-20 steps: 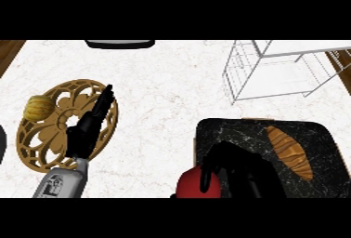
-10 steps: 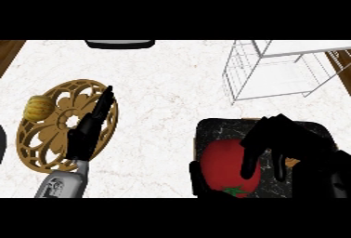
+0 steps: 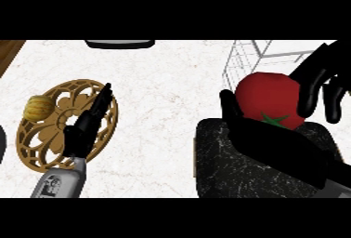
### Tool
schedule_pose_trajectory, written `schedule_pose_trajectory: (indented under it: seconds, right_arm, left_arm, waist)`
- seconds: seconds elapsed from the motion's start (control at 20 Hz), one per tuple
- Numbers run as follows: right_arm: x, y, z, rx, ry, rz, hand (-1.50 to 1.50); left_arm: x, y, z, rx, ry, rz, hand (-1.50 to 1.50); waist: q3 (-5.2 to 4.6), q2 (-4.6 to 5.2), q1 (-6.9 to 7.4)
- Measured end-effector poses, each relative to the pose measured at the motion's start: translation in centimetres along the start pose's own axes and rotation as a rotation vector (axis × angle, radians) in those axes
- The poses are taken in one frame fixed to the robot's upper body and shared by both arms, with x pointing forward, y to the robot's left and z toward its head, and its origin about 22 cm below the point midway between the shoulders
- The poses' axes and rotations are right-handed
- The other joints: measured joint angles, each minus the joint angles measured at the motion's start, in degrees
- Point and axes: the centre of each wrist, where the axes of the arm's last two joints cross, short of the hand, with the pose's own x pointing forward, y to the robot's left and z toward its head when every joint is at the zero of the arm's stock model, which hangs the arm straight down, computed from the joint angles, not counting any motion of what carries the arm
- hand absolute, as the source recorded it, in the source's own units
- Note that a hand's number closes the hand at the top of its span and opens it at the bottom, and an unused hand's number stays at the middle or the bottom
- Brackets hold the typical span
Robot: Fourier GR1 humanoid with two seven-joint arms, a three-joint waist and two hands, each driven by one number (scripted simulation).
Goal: Pick the tomato from the tray and place it in the tiered shelf
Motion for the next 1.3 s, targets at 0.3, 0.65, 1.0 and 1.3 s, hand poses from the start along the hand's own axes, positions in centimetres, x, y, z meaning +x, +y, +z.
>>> schedule_pose_trajectory:
  seconds: [0.3, 0.65, 1.0, 1.3]
  right_arm:
    - [0.4, -1.3, -3.8, -0.066, 0.026, 0.046, 1.5]
    - [-0.3, -2.2, -8.2, -0.119, 0.054, 0.106, 1.5]
    - [-1.9, -1.3, -11.6, -0.15, 0.032, 0.195, 1.5]
    - [-3.8, 1.0, -13.4, -0.186, -0.006, 0.271, 1.5]
  left_arm:
    - [0.1, 0.3, -0.2, 0.003, 0.0, 0.004, 0.0]
    - [0.1, -0.4, -0.4, -0.002, 0.003, 0.007, 0.0]
    - [0.3, -0.7, 0.2, -0.002, -0.004, -0.002, 0.0]
    - [0.5, -0.4, -0.2, -0.005, -0.005, -0.001, 0.0]
  waist:
    - [0.01, 0.03, -0.02]
    - [0.04, 0.09, 0.09]
    - [0.05, 0.15, 0.35]
    - [0.04, 0.23, 0.42]
